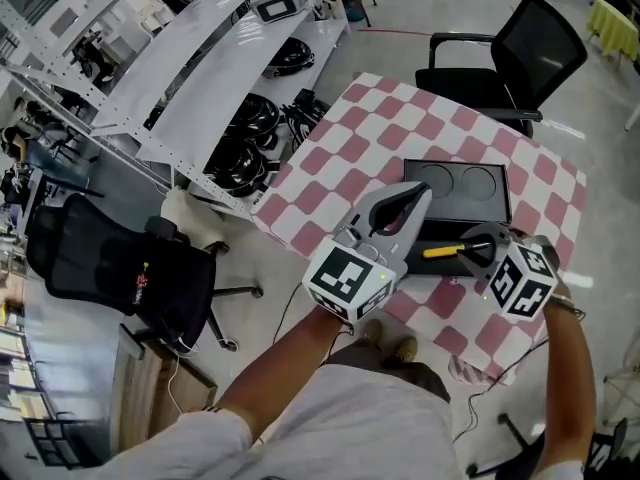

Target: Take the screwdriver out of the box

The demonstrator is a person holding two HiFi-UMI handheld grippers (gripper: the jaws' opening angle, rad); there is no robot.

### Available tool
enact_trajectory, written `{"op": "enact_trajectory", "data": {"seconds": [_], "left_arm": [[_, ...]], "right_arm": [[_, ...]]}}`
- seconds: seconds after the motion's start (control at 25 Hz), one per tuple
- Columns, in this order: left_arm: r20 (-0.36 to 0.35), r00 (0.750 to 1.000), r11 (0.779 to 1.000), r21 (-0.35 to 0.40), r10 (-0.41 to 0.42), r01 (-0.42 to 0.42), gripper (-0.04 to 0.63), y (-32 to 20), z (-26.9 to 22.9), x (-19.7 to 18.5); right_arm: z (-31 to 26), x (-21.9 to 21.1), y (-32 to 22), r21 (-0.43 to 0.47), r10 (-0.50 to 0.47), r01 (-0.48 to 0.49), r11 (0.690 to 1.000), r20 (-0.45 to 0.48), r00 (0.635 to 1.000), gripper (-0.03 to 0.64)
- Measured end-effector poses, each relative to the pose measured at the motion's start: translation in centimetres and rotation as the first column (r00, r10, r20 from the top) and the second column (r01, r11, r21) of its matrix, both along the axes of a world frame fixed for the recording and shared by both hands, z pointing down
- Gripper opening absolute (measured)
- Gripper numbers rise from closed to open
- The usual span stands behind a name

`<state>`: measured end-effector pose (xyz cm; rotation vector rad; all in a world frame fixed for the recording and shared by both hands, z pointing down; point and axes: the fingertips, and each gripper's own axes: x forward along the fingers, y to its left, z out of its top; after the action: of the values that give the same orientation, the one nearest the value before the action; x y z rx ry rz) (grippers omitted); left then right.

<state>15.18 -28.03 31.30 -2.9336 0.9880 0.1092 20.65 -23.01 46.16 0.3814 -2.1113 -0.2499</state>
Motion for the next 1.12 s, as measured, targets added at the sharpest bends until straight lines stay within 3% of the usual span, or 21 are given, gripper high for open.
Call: {"op": "enact_trajectory", "data": {"seconds": [0.08, 0.16, 0.28, 0.68, 1.12], "left_arm": [[0.001, 1.0, 1.0, 0.0, -0.002, 0.002, 0.014, -0.1, 0.0, -0.3], [0.004, 1.0, 1.0, -0.001, -0.004, 0.004, 0.014, -0.2, 0.2, -0.6], [0.008, 1.0, 1.0, -0.01, -0.01, 0.01, 0.015, -0.4, 0.7, -1.3], [0.022, 1.0, 0.999, -0.033, 0.008, -0.008, 0.014, -0.6, 2.1, -2.1], [0.031, 0.999, 0.998, -0.059, 0.006, -0.004, 0.014, -1.1, 3.4, -3.4]], "right_arm": [[1.5, 0.1, -0.2, -0.043, -0.017, 0.015, 0.999, -0.041, 0.999, 0.029], [3.1, 0.1, -0.3, -0.083, -0.031, 0.024, 0.996, -0.085, 0.996, 0.087], [5.2, 0.1, -0.4, -0.121, -0.053, 0.036, 0.992, -0.145, 0.988, 0.103], [9.5, 0.5, -1.2, -0.188, -0.057, 0.007, 0.982, -0.262, 0.963, 0.11], [11.5, -0.2, -1.5, -0.247, -0.074, -0.003, 0.969, -0.302, 0.951, 0.11]]}}
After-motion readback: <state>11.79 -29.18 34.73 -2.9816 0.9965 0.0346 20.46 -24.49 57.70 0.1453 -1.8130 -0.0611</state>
